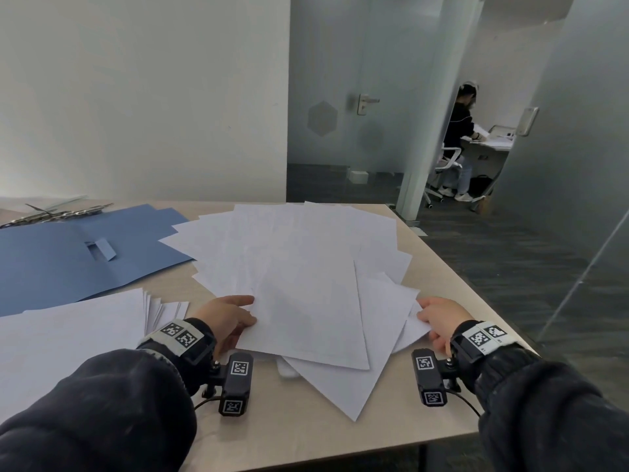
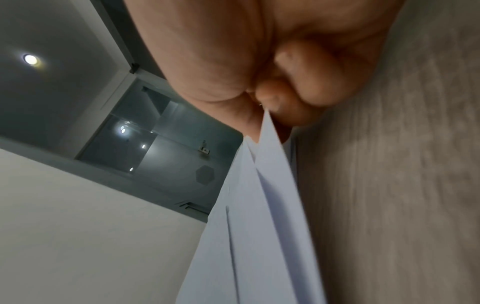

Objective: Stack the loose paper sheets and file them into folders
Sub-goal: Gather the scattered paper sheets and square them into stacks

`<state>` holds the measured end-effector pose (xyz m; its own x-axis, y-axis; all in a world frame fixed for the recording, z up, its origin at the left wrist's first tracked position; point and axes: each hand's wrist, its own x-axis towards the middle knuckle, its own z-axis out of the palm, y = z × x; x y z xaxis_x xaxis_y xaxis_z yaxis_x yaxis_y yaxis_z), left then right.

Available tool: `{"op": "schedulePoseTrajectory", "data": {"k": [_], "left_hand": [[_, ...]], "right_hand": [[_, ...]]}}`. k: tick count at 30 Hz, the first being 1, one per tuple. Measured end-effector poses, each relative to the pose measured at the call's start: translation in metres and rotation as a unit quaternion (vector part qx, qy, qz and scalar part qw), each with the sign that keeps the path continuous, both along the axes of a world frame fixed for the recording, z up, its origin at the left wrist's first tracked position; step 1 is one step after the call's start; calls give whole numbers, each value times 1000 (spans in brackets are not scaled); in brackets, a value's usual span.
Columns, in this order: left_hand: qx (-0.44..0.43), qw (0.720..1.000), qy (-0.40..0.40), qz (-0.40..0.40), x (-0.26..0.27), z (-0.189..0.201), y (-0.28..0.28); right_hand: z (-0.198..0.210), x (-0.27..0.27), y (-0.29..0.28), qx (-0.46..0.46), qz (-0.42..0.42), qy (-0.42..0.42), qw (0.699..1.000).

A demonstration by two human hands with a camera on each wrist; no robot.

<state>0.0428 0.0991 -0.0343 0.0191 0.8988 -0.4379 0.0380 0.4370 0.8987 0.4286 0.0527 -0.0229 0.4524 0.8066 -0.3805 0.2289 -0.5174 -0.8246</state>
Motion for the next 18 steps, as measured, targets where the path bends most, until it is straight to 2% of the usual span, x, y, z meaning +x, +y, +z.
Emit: {"op": "schedulePoseTrajectory", "data": {"k": [3,6,8,10,12,15,18], "left_hand": [[-6,1000,10,-8,0,1,-2],[-8,1000,14,-9,1,1,-3],[-5,1000,14,-5,2,2,-4],[-1,1000,14,-4,2,3,-4],[2,1000,19,-10,2,3,-5],[3,1000,26,-15,2,4,-5],[-2,999,30,-26,2,7,-8]], "right_hand": [[11,17,-5,4,-7,-27,1000],[15,18,-6,41,-45,-7,998],[9,17,-1,77,-91,67,991],[1,10,4,76,-117,193,971],[6,-11,-1,42,-95,253,962],[7,-35,-7,-9,-19,235,972],[8,-49,-10,-18,28,214,976]]}}
